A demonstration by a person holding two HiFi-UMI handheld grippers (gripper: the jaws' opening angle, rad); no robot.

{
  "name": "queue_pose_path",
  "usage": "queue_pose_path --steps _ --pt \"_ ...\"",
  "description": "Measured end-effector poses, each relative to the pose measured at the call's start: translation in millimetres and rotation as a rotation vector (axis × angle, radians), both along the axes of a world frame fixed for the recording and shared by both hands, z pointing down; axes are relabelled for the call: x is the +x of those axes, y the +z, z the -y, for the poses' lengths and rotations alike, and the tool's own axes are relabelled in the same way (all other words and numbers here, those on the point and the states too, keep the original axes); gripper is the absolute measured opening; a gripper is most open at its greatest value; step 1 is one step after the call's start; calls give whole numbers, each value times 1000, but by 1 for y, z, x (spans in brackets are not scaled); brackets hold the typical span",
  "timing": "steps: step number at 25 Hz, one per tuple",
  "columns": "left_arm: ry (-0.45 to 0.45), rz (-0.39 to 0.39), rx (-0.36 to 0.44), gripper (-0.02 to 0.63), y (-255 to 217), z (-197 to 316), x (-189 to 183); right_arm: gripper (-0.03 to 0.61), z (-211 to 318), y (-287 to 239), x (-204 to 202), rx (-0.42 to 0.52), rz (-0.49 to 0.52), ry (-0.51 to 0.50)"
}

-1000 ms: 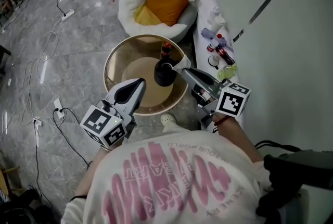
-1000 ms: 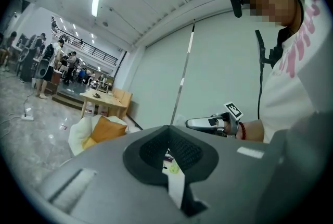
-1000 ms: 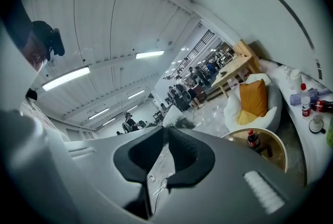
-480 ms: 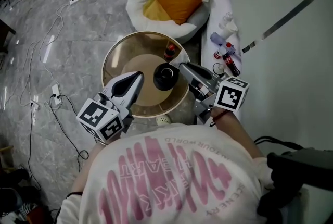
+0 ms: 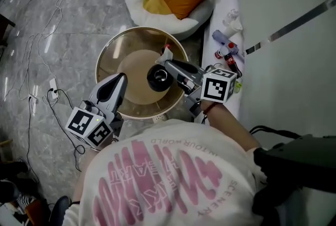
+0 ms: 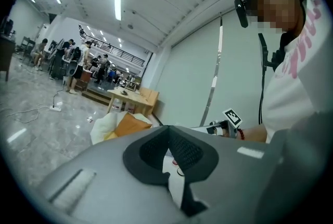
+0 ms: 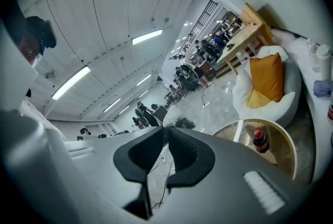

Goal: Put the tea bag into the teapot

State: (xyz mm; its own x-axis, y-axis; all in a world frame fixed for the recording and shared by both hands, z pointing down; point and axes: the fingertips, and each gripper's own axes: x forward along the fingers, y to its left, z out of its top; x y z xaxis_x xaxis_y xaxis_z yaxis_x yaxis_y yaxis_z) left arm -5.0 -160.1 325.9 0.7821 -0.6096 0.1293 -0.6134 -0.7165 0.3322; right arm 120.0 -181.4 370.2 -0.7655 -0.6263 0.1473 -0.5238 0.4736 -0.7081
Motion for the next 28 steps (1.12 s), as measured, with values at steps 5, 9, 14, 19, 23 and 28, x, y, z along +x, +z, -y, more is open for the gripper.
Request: queue_pose_path --steps 5,9,14,19,23,28 --pt "-75 -35 -66 17 13 11 -5 38 18 25 0 -53 12 -30" --pt "-103 -44 -106 15 22 7 -8 38 20 50 1 -142 74 -27" --pt "-128 -17 -114 15 31 7 -15 38 23 83 -1 -201 84 -42" --pt "-147 -15 -155 15 40 7 -37 38 25 107 -6 -253 39 -29" --pt "-134 -32 -197 15 49 12 -53 38 28 124 -10 -290 -8 0" --pt "-106 -12 -217 15 56 17 -66 38 29 148 -7 -293 -128 60"
